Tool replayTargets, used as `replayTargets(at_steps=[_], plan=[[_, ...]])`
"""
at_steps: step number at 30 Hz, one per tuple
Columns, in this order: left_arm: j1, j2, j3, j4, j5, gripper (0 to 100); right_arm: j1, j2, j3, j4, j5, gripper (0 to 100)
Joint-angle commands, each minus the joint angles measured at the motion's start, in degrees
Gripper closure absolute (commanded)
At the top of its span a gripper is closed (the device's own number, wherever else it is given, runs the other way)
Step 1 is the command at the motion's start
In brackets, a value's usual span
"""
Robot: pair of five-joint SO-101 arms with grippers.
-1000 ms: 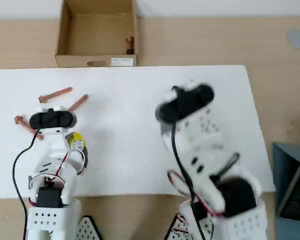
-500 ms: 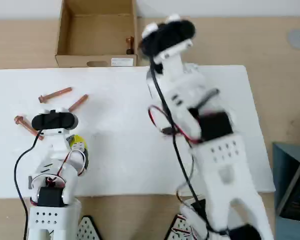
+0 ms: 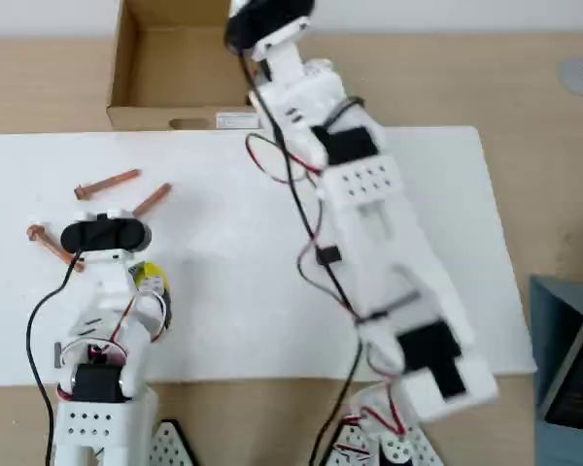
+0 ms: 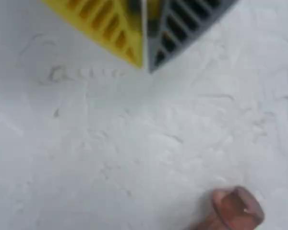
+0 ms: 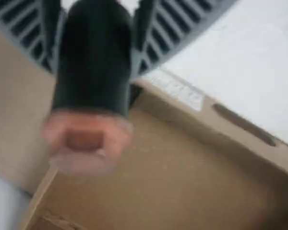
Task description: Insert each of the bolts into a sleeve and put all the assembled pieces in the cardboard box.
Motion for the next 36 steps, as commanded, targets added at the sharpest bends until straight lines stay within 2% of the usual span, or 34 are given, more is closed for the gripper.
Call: replayTargets(at_steps=[1, 18, 28, 33, 36], plan=[[-0.7, -0.4, 0.0, -1.0, -0.4, 100, -0.4, 6.5, -9.5, -5.3, 3.7, 98.9], [-0.8, -0.4, 0.0, -0.8, -0.4, 100, -4.4, 46.5, -52.5, -5.8, 23.3, 98.7], [-0.8, -0.4, 0.0, -0.8, -0.4, 100, -7.2, 56.4, -66.7, 4.1, 31.3, 98.4], [-0.8, -0.4, 0.0, -0.7, -0.4, 100, -7.3, 58.6, -70.0, 7.9, 32.5, 88.5], [-0.8, -0.4, 0.0, -0.7, -0.4, 100, -7.3, 58.9, -70.9, 9.5, 32.5, 87.1]])
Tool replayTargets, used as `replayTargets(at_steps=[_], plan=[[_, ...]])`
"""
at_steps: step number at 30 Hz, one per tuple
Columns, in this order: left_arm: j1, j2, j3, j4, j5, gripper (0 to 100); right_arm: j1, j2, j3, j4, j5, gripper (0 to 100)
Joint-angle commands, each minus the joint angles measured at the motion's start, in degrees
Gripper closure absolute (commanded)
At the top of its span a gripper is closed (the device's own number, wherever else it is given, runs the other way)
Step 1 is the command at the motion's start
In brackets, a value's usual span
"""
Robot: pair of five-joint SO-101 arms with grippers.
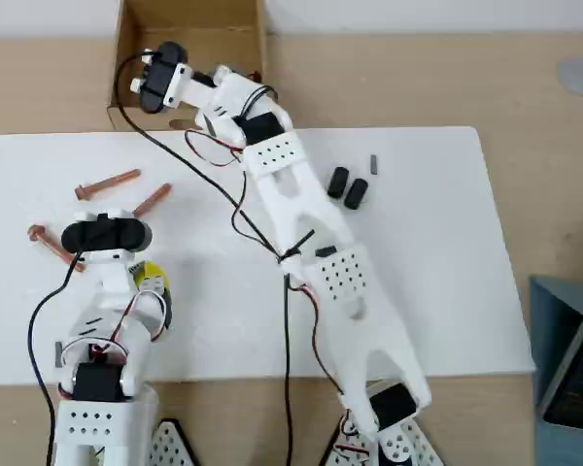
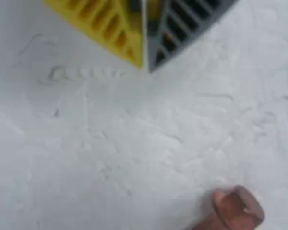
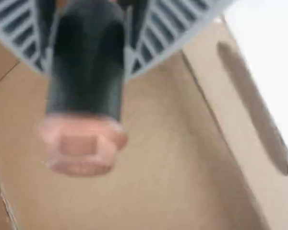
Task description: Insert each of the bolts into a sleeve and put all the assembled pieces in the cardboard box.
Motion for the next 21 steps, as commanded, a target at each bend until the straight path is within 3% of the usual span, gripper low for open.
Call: replayTargets(at_steps=[1, 14, 21], plan=[[-0.8, -0.4, 0.0, -0.7, -0.4, 100, -0.4, -1.3, -5.1, 0.8, 0.6, 87.1], [-0.8, -0.4, 0.0, -0.7, -0.4, 100, -1.5, -1.5, -5.0, 0.9, 0.2, 87.1], [-2.2, -0.4, -0.1, -0.7, -0.3, 100, -1.3, -1.4, -12.8, 13.5, -6.9, 87.1]])
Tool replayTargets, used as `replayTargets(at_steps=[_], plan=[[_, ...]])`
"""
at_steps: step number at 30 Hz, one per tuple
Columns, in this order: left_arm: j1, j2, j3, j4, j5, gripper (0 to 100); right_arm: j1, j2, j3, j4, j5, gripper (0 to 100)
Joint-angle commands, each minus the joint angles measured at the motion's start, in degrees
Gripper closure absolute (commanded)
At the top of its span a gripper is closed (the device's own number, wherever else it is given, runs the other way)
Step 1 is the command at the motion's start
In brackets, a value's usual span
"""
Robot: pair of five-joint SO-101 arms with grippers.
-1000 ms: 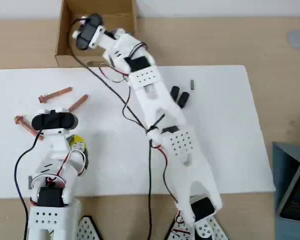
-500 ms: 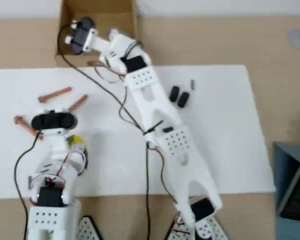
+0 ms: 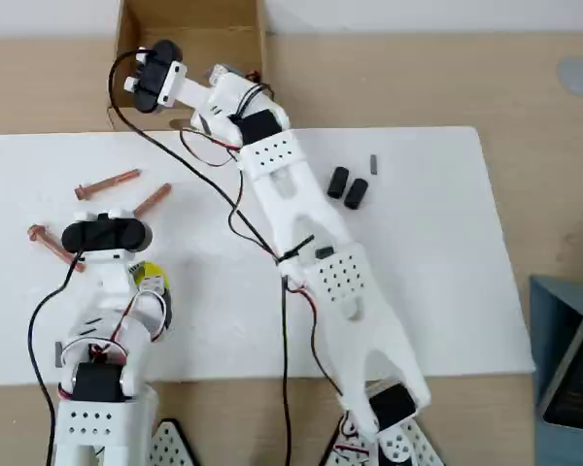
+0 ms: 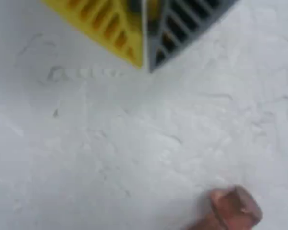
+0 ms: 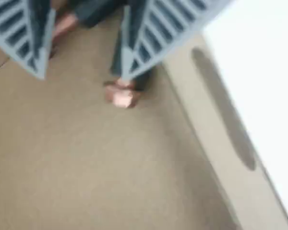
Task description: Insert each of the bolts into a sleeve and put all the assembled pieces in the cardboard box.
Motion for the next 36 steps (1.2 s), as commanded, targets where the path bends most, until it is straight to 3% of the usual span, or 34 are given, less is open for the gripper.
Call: replayTargets(at_steps=[1, 9, 24, 36], plan=[[-1.7, -0.4, -0.1, -0.8, -0.1, 100, -0.3, -1.2, -10.1, 7.4, -5.4, 87.1], [-1.7, -0.4, -0.1, -0.8, -0.1, 100, -0.2, -1.5, -25.1, 27.3, -14.4, 87.1], [-1.7, -0.4, -0.1, -0.7, -0.2, 100, 1.2, -14.2, -24.9, 52.2, -31.9, 87.1], [-1.7, -0.4, -0.1, -0.7, -0.2, 100, 8.3, -21.2, -17.8, 53.2, -35.5, 87.1]])
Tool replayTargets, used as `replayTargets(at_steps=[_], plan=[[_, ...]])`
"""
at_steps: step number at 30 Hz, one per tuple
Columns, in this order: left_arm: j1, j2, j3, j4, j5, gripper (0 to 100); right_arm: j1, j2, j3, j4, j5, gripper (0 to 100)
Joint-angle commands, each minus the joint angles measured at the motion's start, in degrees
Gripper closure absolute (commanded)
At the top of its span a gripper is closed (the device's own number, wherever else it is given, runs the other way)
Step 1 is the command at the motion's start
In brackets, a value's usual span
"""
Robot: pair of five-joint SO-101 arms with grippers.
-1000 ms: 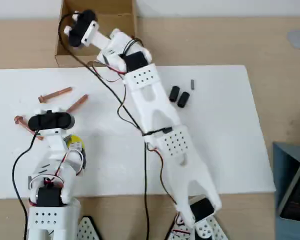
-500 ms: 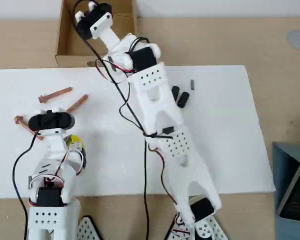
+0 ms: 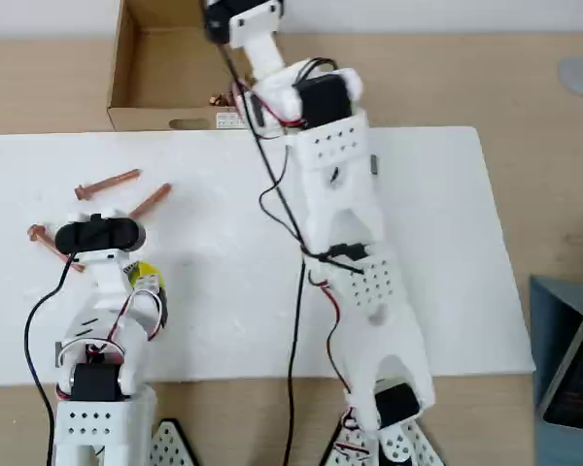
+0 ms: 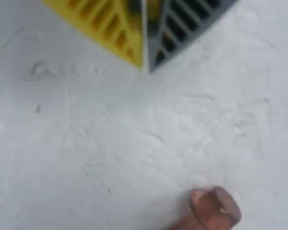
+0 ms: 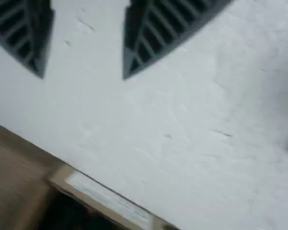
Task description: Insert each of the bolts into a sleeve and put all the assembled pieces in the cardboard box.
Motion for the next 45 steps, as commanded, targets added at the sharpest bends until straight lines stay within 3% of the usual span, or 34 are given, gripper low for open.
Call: replayTargets(at_steps=[1, 10, 21, 45], plan=[[-0.6, -0.4, -0.1, -0.7, -0.2, 100, 2.5, -9.5, 4.9, 1.3, -1.3, 87.1], [-0.6, -0.4, -0.1, -0.6, -0.2, 100, 6.2, -27.5, 38.4, 1.2, -6.9, 87.1], [-0.6, -0.4, -0.1, -0.6, -0.2, 100, 11.8, -27.5, 53.6, 0.4, -14.2, 86.8], [-0.6, -0.4, -0.1, -0.6, -0.3, 100, 12.3, 1.3, 29.6, 0.0, -17.5, 86.8]])
